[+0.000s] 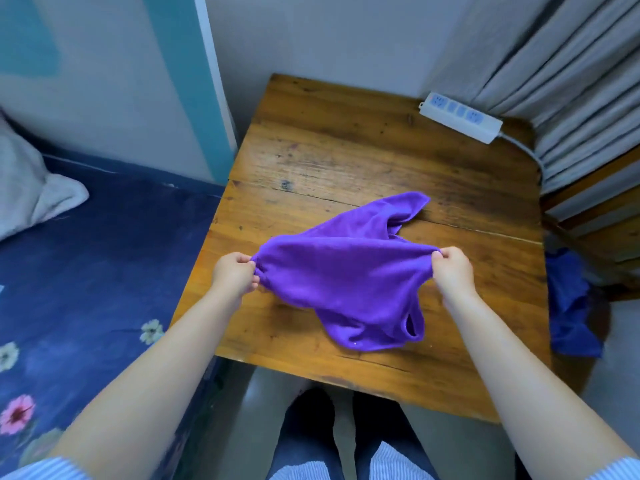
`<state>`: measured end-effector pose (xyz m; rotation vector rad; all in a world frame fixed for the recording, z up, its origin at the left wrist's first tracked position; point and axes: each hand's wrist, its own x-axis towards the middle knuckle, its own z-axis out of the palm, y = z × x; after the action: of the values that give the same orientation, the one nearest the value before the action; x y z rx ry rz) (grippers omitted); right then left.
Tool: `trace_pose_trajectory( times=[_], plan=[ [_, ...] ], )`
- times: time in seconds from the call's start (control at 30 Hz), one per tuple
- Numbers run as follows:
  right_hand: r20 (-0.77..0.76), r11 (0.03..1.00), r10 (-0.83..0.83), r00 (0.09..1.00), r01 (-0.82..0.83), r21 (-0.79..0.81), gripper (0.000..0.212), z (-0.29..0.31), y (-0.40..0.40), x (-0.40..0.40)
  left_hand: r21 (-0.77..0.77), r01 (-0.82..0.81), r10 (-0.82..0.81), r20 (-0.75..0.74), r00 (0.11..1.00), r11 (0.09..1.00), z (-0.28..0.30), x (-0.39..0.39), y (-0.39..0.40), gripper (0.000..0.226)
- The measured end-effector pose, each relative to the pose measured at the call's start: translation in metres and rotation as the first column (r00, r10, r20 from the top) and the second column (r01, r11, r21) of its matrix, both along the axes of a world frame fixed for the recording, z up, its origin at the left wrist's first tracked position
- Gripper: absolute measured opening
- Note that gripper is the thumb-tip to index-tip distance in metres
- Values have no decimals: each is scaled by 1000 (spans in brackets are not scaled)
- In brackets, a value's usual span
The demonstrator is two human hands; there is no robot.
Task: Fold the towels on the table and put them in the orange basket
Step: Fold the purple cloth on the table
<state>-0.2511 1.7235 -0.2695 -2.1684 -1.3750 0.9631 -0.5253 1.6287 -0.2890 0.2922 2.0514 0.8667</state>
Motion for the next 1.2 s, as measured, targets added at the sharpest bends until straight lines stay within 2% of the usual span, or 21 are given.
trace_pose_trajectory(
  times=[0.13, 0.2, 0.27, 0.33, 0.43, 0.5, 0.57, 0.63, 0.7, 0.77, 0.8, 0.9, 0.97, 1.07, 1.13, 1.2],
  plan=[
    [67, 993, -114, 991, 111, 45, 25, 30, 21, 30, 144, -216, 199, 122, 972, 966, 31, 0, 21, 17],
    [97, 991, -131, 987, 127, 46, 25, 37, 22, 44, 144, -266, 236, 194, 952, 953, 40, 2, 25, 17],
    [133, 994, -81, 988, 90, -64, 27, 35, 15, 52, 87, -207, 179, 260, 949, 974, 44, 10, 23, 25],
    [103, 972, -41, 994, 64, -227, 23, 25, 2, 54, 21, -115, 104, 303, 947, 993, 42, 19, 17, 25],
    [22, 887, -126, 992, 123, -444, 16, 18, -13, 51, -52, -4, 22, 352, 936, 999, 45, 27, 12, 3],
    [-14, 862, -156, 988, 129, -489, 14, 24, -9, 44, -93, 47, -13, 341, 940, 994, 51, 25, 19, 8],
    [-34, 896, -131, 991, 104, -432, 12, 38, 9, 37, -40, 53, -38, 302, 953, 998, 66, 21, 36, 2],
    [-102, 940, -69, 992, 30, -339, 11, 58, 34, 25, 69, 7, -22, 231, 973, 998, 87, 19, 60, 16],
    [-155, 982, -24, 988, -6, -189, 15, 82, 61, 12, 238, -41, -9, 208, 978, 970, 113, 19, 89, 25],
    [-165, 998, 32, 986, -23, 58, 18, 119, 92, -7, 407, -39, -36, 176, 984, 913, 153, 21, 119, 28],
    [-171, 983, 51, 984, -18, 185, 19, 139, 105, -16, 487, -41, -45, 162, 986, 872, 173, 23, 132, 29],
    [-217, 871, 84, 973, 34, 491, 23, 207, 135, -41, 756, -153, 34, 171, 985, 637, 234, 25, 168, 33],
    [-274, 773, 114, 955, 88, 628, 23, 245, 144, -48, 822, -117, 92, 79, 993, 557, 268, 20, 179, 31],
    [-297, 685, 122, 947, 136, 716, 23, 278, 150, -46, 872, -130, 174, 52, 983, 472, 290, 3, 187, 30],
    [-262, 698, 102, 960, 119, 706, 25, 279, 151, -39, 875, -133, 195, 45, 980, 465, 287, -7, 182, 32],
    [-162, 758, 57, 985, 63, 649, 26, 266, 146, -29, 860, -179, 201, 91, 975, 479, 267, -14, 171, 33]
  ],
)
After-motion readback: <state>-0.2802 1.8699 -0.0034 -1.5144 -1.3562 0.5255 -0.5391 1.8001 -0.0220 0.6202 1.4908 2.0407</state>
